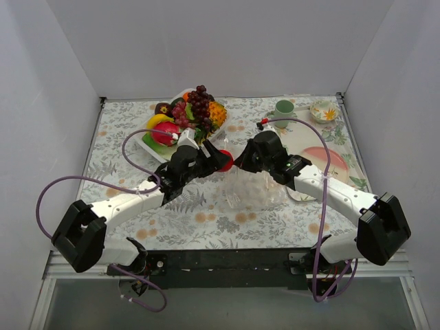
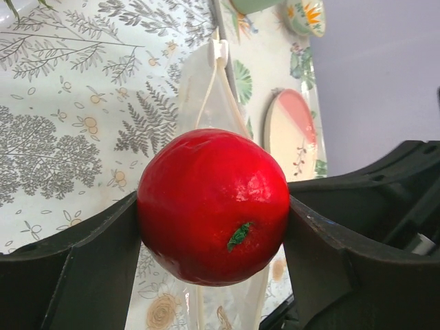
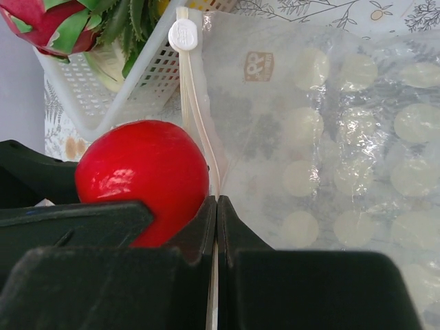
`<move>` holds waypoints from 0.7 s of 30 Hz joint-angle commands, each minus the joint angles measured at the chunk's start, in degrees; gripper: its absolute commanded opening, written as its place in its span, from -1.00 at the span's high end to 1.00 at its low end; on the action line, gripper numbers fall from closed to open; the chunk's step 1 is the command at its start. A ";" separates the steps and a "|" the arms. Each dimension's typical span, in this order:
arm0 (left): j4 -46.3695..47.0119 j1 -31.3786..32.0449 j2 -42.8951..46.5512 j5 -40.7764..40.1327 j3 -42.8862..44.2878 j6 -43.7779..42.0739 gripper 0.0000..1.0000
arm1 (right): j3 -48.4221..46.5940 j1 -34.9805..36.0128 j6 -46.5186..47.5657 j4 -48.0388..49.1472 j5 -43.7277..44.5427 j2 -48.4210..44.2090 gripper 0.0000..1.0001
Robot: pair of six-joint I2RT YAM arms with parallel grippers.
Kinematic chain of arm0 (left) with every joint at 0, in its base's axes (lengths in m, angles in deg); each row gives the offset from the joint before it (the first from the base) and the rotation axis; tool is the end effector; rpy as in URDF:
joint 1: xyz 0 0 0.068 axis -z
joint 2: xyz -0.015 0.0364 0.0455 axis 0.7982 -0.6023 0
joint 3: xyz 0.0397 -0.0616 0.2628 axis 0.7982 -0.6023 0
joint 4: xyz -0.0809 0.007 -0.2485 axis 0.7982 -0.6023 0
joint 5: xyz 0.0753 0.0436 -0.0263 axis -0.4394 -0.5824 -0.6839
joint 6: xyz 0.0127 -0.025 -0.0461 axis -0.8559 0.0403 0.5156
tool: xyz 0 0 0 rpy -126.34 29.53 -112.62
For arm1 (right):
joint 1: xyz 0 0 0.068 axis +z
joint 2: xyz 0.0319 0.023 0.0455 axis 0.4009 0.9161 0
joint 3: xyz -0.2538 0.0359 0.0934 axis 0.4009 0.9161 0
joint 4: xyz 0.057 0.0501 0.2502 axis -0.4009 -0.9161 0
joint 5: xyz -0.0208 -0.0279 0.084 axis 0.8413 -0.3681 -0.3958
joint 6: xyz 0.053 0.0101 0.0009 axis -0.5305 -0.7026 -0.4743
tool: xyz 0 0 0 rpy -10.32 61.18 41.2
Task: Place the food in the zip-top bag and seal the zipper
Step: Place the fake fruit in the zipper food storage bag.
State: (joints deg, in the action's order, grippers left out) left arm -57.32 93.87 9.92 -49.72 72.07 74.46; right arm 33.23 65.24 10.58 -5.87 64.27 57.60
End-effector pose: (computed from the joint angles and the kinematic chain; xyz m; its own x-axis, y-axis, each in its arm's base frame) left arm 0.2222 -0.1885 0.2493 -0.5834 -0.8121 0.0064 -0.3091 0.2148 -0.9265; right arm 0.2349 0.2039 0.2814 -0.6945 0.3583 -0.6239 -0.1351 0.7868 0.6022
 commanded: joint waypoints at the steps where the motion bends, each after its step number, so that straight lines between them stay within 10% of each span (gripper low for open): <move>1: -8.27 1.54 -3.01 -1.90 4.38 -2.40 0.61 | -1.08 0.41 0.05 2.39 -0.88 -2.83 0.97; 11: -17.34 4.36 -7.68 -6.21 10.89 -4.51 0.59 | -2.40 0.85 1.10 1.77 1.40 -2.92 0.97; 21: -19.63 6.47 -4.08 -4.81 9.84 -6.09 0.14 | -6.35 0.76 1.37 3.26 -0.27 2.18 0.97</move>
State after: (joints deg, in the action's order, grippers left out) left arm -75.28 99.73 1.83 -54.29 81.49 69.76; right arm 30.61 65.76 11.54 -6.26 64.73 58.37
